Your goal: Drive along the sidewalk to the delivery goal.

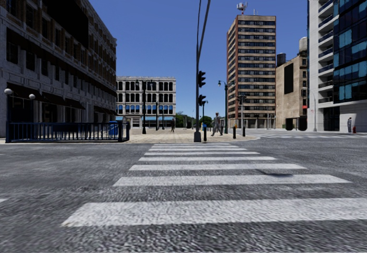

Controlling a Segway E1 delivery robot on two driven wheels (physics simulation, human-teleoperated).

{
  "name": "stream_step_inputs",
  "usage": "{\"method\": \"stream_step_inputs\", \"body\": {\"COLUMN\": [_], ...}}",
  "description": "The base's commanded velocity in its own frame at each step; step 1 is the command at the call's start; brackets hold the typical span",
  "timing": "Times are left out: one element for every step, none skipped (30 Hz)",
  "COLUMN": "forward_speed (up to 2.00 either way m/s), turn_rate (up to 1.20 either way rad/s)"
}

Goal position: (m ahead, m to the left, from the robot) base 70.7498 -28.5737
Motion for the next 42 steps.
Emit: {"method": "stream_step_inputs", "body": {"forward_speed": [1.91, 1.91, 1.91, 1.91, 1.91, 1.91, 1.91, 1.91, 1.91, 1.91, 1.91, 1.91, 1.91, 1.91, 1.91, 1.91, 1.91, 1.91, 1.91, 1.91, 1.91, 1.91, 1.91, 1.91, 1.91, 1.91, 1.91, 1.91, 1.91, 1.91, 1.91, 1.91, 1.91, 1.91, 1.91, 1.91, 1.91, 1.91, 1.91, 1.91, 1.91, 1.91], "turn_rate": [0.00, 0.00, 0.00, 0.00, 0.00, 0.00, 0.00, 0.00, 0.00, 0.00, 0.00, 0.00, 0.00, 0.00, 0.00, 0.00, 0.01, 0.12, 0.20, 0.20, 0.25, 0.27, 0.16, 0.03, 0.00, 0.00, 0.00, 0.00, 0.00, 0.00, 0.00, 0.00, 0.00, 0.00, 0.00, 0.00, 0.00, 0.00, 0.00, 0.00, 0.00, 0.00]}}
